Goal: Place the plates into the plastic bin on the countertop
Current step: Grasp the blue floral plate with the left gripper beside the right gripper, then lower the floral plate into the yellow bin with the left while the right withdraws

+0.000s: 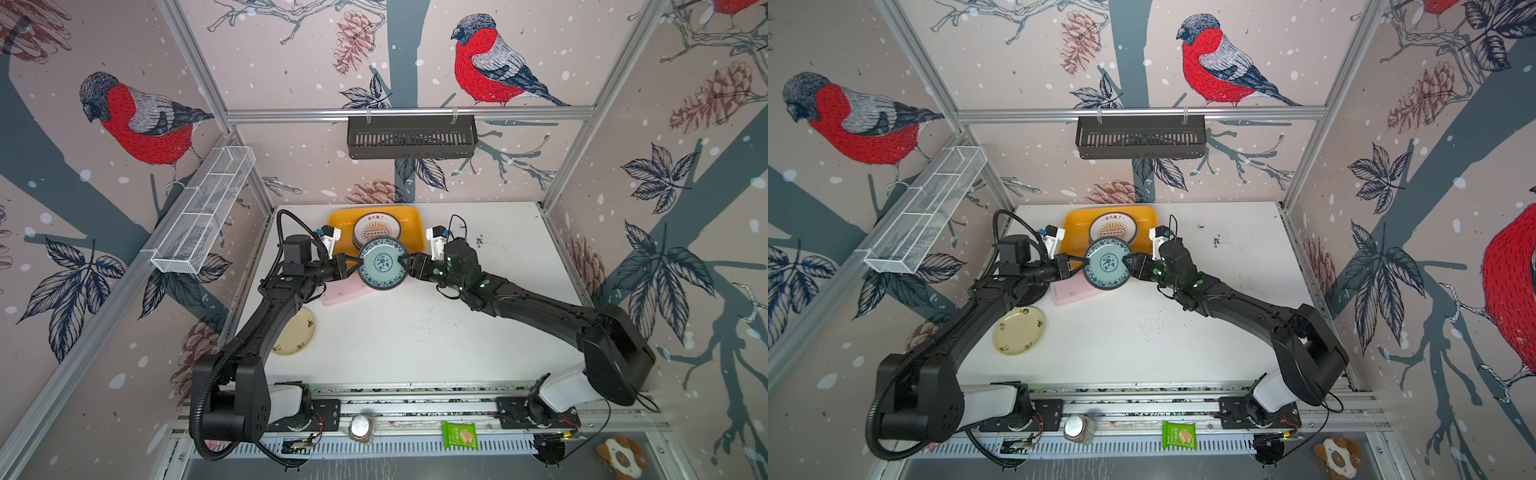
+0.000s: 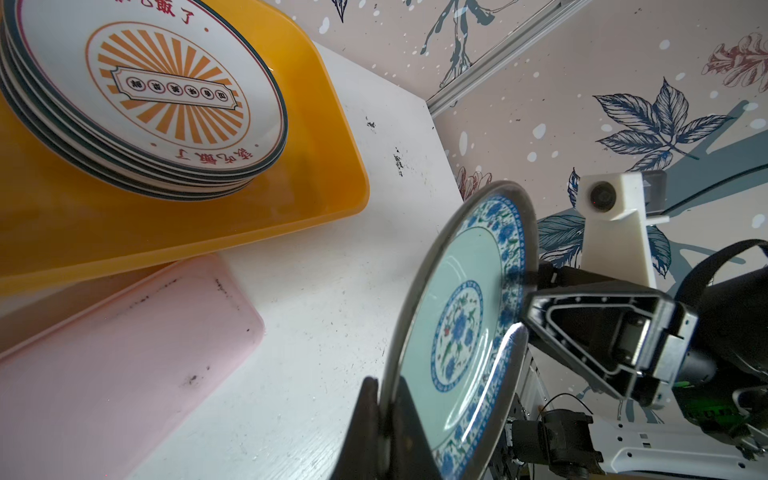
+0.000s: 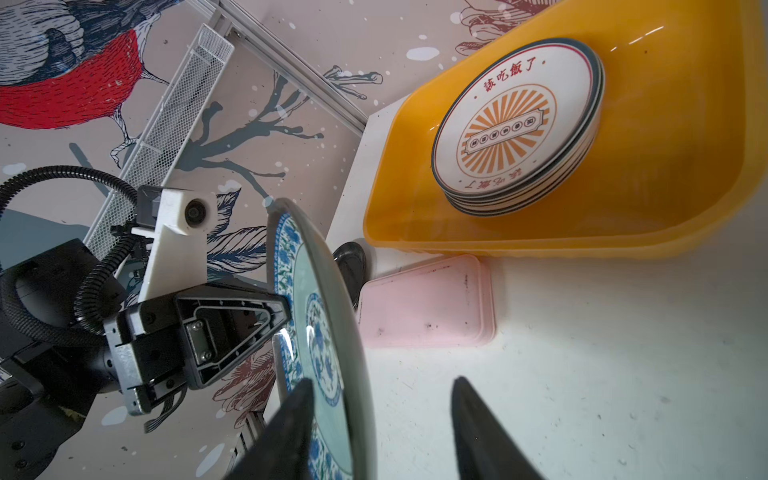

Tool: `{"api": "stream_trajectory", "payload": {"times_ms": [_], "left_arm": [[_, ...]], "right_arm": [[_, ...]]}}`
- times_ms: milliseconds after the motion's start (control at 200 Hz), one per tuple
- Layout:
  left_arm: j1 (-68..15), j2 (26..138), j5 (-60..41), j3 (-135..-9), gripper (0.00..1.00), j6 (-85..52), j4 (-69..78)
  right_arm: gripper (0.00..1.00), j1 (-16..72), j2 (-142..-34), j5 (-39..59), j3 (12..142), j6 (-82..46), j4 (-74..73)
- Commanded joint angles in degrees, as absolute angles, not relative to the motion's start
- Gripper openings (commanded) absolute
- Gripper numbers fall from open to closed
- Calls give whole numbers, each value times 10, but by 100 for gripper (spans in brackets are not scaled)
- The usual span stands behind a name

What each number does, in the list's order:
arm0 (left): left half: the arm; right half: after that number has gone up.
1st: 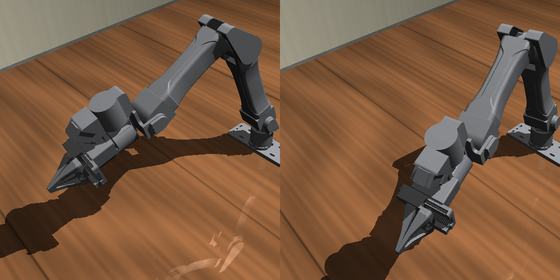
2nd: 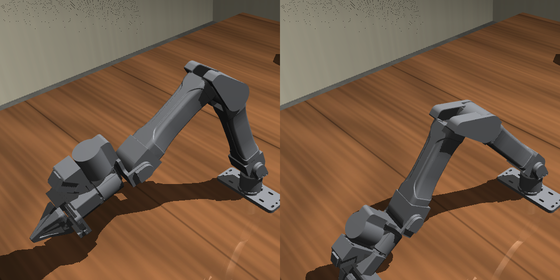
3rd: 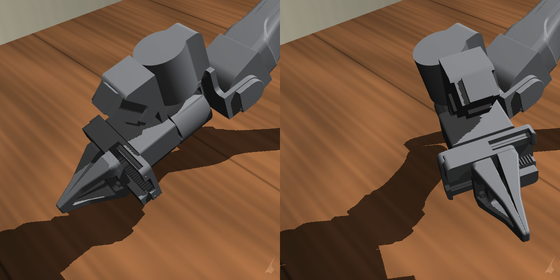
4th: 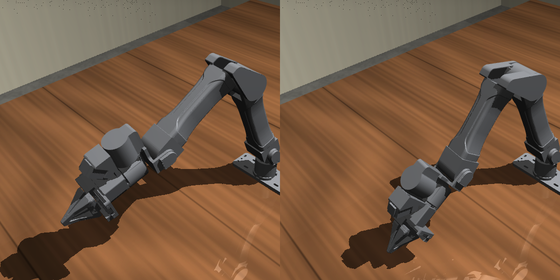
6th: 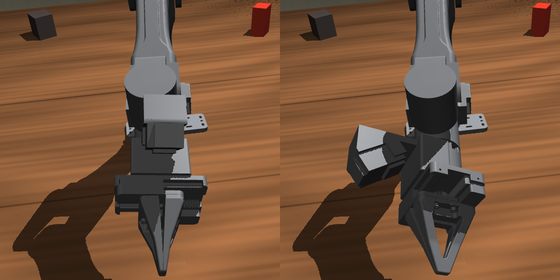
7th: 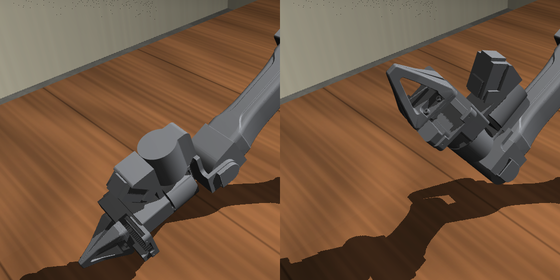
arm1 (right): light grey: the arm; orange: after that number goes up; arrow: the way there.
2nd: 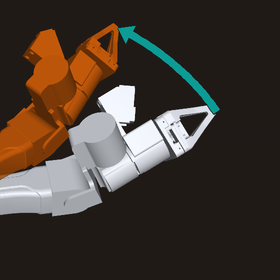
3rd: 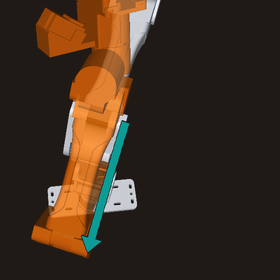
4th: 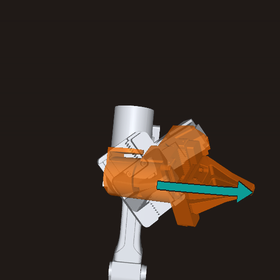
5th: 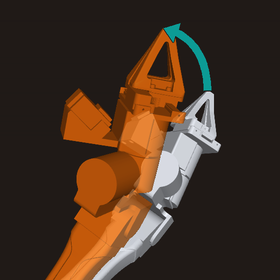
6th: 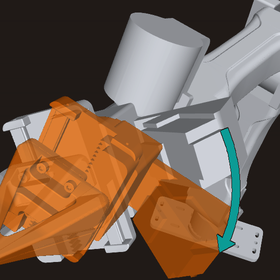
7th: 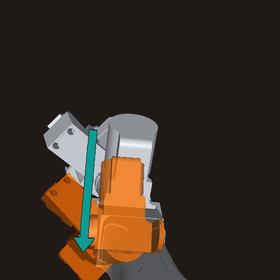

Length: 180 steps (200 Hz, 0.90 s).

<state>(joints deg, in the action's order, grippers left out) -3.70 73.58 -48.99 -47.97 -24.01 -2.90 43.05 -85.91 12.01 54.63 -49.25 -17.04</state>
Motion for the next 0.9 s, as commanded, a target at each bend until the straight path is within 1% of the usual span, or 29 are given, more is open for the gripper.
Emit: {"api": "stream_trajectory", "payload": {"times_ms": [0,80,185,285,370,555,726,896], "left_arm": [[-34,731,-464,-485,0,-229,-29],[-34,733,-442,-487,0,-225,-39],[-34,739,-416,-494,0,-239,-41],[-29,751,-381,-505,0,-285,-25],[-19,767,-374,-515,0,-321,-5],[-11,818,-335,-586,0,-338,-34],[-11,878,-307,-667,0,-333,-64],[-11,947,-294,-733,0,-337,-69]], "right_arm": [[73,430,-849,111,540,-493,-198],[81,425,-838,100,533,-490,-202],[84,415,-813,85,522,-484,-205],[88,409,-780,61,502,-473,-206],[91,404,-747,41,480,-465,-206],[100,400,-672,4,425,-448,-217],[100,400,-605,-4,367,-434,-252],[100,400,-544,-33,332,-425,-237]]}}
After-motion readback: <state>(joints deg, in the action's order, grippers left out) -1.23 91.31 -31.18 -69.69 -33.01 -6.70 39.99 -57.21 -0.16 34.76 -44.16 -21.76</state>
